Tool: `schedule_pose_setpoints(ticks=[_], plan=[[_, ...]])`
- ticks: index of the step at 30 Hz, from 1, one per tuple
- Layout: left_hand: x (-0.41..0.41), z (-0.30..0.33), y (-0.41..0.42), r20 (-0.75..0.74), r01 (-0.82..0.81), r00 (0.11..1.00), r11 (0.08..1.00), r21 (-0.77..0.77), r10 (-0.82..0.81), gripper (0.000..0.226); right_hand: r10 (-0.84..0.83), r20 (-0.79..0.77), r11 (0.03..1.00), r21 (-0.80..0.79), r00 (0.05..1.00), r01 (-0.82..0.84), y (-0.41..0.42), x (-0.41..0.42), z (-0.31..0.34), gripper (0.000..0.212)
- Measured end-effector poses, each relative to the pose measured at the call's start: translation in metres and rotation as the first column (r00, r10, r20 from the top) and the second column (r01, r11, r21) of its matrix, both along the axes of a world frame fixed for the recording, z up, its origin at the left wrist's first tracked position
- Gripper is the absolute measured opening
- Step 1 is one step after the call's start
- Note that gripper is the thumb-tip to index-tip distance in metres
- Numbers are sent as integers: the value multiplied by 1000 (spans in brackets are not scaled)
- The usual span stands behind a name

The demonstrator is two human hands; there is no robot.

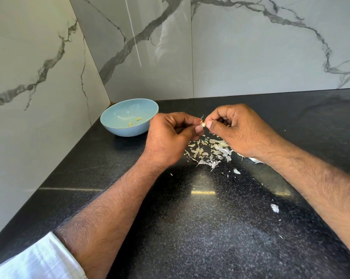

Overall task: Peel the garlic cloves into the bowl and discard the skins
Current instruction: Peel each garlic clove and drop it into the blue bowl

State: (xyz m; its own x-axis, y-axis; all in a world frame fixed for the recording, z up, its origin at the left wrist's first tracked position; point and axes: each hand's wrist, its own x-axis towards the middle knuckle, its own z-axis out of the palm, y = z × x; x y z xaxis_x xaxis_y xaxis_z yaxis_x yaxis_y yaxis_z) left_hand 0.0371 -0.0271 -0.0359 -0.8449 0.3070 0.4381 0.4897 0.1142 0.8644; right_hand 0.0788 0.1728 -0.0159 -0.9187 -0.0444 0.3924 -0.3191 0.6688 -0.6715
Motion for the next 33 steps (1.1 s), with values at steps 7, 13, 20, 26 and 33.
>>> schedule_pose_setpoints(ticks=[7, 13, 20, 26, 33], plan=[[-1, -1, 0, 135, 87, 986, 992, 90, -99, 19, 42, 25, 996, -75, 999, -40, -4, 4, 3, 10], [-2, -1, 1, 185, 64, 978, 985, 161, -94, 7, 35, 51, 992, -122, 998, -28, -4, 4, 5, 9], [-5, 4, -4, 282, 22, 953, 951, 308, -113, 10, -40, 75, 993, -108, 996, 48, 8, -2, 4, 7], [-3, 5, -4, 279, 29, 955, 965, 259, -103, 8, 58, 42, 991, -122, 997, -52, 8, 1, 7, 25], [-1, 0, 1, 176, 53, 982, 992, 115, -73, 9, 29, 47, 977, -210, 998, -18, 2, -1, 2, 8]])
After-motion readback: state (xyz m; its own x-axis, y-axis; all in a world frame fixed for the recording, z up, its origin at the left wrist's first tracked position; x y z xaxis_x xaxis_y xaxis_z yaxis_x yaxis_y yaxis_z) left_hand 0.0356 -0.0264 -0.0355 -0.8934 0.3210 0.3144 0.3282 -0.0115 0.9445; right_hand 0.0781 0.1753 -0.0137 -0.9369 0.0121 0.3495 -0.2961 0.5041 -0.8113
